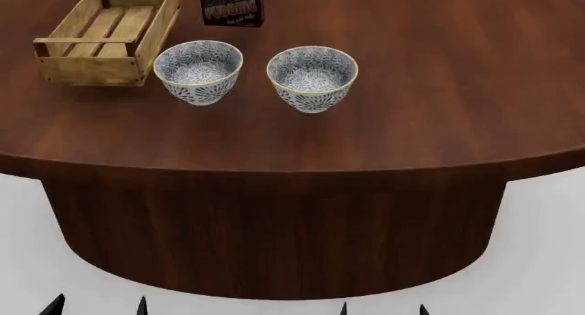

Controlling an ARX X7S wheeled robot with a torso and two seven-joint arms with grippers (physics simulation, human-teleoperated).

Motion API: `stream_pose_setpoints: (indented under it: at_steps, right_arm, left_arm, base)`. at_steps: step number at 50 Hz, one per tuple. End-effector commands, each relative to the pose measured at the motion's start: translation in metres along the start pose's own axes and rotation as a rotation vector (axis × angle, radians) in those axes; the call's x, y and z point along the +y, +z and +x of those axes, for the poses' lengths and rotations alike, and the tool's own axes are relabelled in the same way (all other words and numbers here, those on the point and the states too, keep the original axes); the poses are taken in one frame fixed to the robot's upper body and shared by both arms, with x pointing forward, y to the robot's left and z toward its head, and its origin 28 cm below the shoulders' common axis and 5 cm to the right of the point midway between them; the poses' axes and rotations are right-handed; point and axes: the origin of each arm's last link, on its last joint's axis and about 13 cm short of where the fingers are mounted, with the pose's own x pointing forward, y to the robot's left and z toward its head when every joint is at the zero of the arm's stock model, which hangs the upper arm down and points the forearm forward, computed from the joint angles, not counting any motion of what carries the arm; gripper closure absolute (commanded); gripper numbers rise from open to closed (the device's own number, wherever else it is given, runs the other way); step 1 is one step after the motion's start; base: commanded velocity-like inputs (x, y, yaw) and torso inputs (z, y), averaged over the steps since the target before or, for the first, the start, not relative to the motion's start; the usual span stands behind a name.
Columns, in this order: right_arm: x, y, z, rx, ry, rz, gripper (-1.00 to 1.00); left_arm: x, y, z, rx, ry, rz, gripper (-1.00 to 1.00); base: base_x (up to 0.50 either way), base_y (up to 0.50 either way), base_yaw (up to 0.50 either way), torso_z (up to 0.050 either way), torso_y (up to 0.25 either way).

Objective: Stack the left bowl on the right bowl and place them in the tray.

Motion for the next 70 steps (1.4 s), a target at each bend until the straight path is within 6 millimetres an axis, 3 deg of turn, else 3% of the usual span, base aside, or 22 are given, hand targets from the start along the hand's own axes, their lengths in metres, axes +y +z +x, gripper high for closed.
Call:
stream_pose_setpoints:
  at_steps: [1, 8, 16, 26, 35, 43, 70]
  right_arm:
    - [0.000, 0.001, -0.001, 0.000, 0.000, 0.000, -1.00]
    - [-0.001, 0.056, -0.004, -0.007, 0.020, -0.057, -1.00]
    - [-0.006, 0.101, -0.015, 0.003, -0.004, -0.157, -1.00]
    - [-0.008, 0.142, -0.028, -0.053, -0.022, -0.197, -1.00]
    - [-0.012, 0.144, -0.032, -0.068, -0.074, -0.186, -1.00]
    - [-0.010, 0.145, -0.035, -0.078, -0.082, -0.193, -1.00]
    - [-0.009, 0.146, -0.034, -0.084, -0.088, -0.186, -1.00]
  left_arm:
    - [0.003, 0.001, 0.000, 0.000, 0.013, 0.000, -1.00]
    - [0.008, 0.049, -0.008, 0.004, 0.005, 0.026, -1.00]
    - [0.008, 0.094, -0.022, -0.045, -0.009, 0.055, -1.00]
    - [0.008, 0.122, -0.030, -0.117, 0.010, 0.101, -1.00]
    - [0.014, 0.133, -0.034, -0.153, 0.046, 0.121, -1.00]
    - [0.018, 0.139, -0.037, -0.172, 0.057, 0.116, -1.00]
    - [0.015, 0.124, -0.035, -0.144, 0.038, 0.109, -1.00]
  base:
    - [0.00, 0.00, 0.00, 0.000, 0.000]
    - [0.00, 0.00, 0.00, 0.000, 0.000]
    - [0.00, 0.00, 0.00, 0.000, 0.000]
    - [0.00, 0.00, 0.00, 0.000, 0.000]
    - [0.00, 0.00, 0.00, 0.000, 0.000]
    - [0.00, 0.50, 0.00, 0.000, 0.000]
    - [0.00, 0.50, 0.00, 0.000, 0.000]
